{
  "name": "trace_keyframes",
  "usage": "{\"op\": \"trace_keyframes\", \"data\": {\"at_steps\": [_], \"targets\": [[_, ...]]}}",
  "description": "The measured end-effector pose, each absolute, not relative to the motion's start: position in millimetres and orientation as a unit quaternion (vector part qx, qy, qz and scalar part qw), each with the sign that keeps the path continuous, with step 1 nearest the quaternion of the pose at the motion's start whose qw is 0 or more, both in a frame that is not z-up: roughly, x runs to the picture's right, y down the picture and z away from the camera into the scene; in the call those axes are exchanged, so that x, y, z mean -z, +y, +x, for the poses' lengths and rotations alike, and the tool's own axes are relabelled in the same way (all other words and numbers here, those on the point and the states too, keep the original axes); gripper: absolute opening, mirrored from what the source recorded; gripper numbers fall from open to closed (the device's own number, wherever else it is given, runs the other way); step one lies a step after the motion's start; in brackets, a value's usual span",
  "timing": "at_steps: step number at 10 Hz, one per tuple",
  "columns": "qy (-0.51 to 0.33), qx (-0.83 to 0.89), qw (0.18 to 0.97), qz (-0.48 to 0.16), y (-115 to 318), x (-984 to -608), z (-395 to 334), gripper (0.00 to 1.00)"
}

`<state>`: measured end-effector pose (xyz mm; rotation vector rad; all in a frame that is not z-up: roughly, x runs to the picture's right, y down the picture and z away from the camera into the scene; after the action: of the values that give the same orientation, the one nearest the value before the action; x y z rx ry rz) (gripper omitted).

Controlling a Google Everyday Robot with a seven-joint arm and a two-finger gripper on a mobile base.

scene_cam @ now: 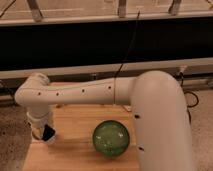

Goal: Place the eraser in the ceramic cup

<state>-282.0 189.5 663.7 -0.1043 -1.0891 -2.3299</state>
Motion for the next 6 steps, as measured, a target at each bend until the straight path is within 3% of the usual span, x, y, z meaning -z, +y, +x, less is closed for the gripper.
{"op": "trace_keyframes", "data": {"at_steps": [4, 6], "targets": [[-0.403, 0.871, 0.276, -0.047, 187.8, -667.3, -280.0, 0.78], [-0.401, 0.870, 0.282, -0.046, 185.8, -669.1, -275.9, 0.80]]}}
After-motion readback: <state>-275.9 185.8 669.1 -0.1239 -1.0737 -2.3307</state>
